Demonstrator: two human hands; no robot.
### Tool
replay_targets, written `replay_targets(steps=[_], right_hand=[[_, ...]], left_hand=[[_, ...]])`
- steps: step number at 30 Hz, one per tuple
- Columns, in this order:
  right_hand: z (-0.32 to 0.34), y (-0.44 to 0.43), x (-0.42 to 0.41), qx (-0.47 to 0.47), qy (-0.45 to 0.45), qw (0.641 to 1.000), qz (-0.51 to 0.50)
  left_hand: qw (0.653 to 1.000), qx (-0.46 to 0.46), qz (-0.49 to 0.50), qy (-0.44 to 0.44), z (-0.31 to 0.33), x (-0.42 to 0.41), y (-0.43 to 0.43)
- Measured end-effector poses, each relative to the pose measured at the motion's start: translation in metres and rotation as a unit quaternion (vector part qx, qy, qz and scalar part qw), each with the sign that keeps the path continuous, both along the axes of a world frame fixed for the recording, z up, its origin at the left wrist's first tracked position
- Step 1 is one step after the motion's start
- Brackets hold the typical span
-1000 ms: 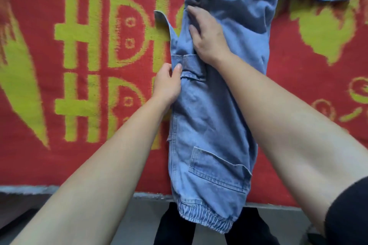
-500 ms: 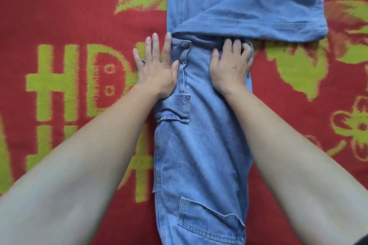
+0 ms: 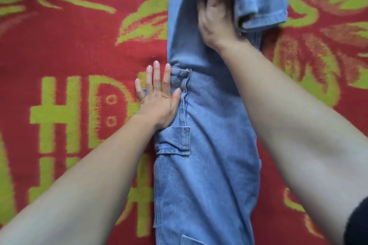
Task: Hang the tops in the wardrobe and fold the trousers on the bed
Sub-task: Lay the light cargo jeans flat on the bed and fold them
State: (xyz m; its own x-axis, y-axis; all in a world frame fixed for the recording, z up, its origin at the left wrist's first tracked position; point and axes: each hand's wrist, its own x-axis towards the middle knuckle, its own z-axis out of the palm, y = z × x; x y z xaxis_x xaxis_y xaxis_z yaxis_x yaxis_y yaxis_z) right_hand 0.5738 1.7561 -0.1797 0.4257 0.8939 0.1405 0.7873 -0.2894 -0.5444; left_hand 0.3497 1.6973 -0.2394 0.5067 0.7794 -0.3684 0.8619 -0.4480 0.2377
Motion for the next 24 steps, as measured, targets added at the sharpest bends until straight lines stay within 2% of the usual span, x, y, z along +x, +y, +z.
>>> replay_targets(steps=[1,2,3,4,11,12,14,16,17,19,21,24], right_hand=[[-0.008,0.015,0.005,-0.082,0.029,0.994,0.065],[-0.017,0.027,0.009,-0.186,0.02,0.978,0.093],[-0.025,0.033,0.014,-0.272,-0.01,0.958,0.095],[-0.032,0.036,0.016,-0.309,-0.034,0.946,0.09],[-0.041,0.035,0.014,-0.304,-0.032,0.948,0.092],[-0.043,0.035,0.015,-0.304,-0.035,0.948,0.091],[-0.048,0.035,0.015,-0.297,-0.046,0.95,0.086],[-0.052,0.034,0.015,-0.277,-0.063,0.956,0.071],[-0.053,0.034,0.014,-0.267,-0.075,0.959,0.057],[-0.054,0.033,0.011,-0.254,-0.087,0.963,0.028],[-0.057,0.029,0.007,-0.232,-0.098,0.967,0.021],[-0.05,0.04,0.017,-0.181,-0.1,0.978,0.033]], left_hand=[[1.0,-0.002,0.0,-0.001,0.0,0.0,0.0],[1.0,-0.004,0.0,-0.002,0.0,-0.001,-0.001],[1.0,-0.005,0.0,-0.004,-0.001,-0.002,-0.001],[1.0,-0.005,0.0,-0.005,-0.001,-0.002,-0.001],[0.999,-0.04,-0.01,0.022,0.008,0.001,0.003],[0.999,-0.024,-0.022,0.023,0.013,0.0,0.008],[0.997,0.066,-0.037,-0.022,0.025,0.002,0.03],[0.986,0.151,0.013,-0.075,0.028,0.012,0.07],[0.982,0.164,0.052,-0.077,0.027,0.019,0.093],[0.988,0.117,0.103,-0.017,0.018,0.035,0.133],[0.991,0.049,0.113,0.058,0.001,0.044,0.153],[0.99,0.015,0.105,0.089,-0.008,0.045,0.164]])
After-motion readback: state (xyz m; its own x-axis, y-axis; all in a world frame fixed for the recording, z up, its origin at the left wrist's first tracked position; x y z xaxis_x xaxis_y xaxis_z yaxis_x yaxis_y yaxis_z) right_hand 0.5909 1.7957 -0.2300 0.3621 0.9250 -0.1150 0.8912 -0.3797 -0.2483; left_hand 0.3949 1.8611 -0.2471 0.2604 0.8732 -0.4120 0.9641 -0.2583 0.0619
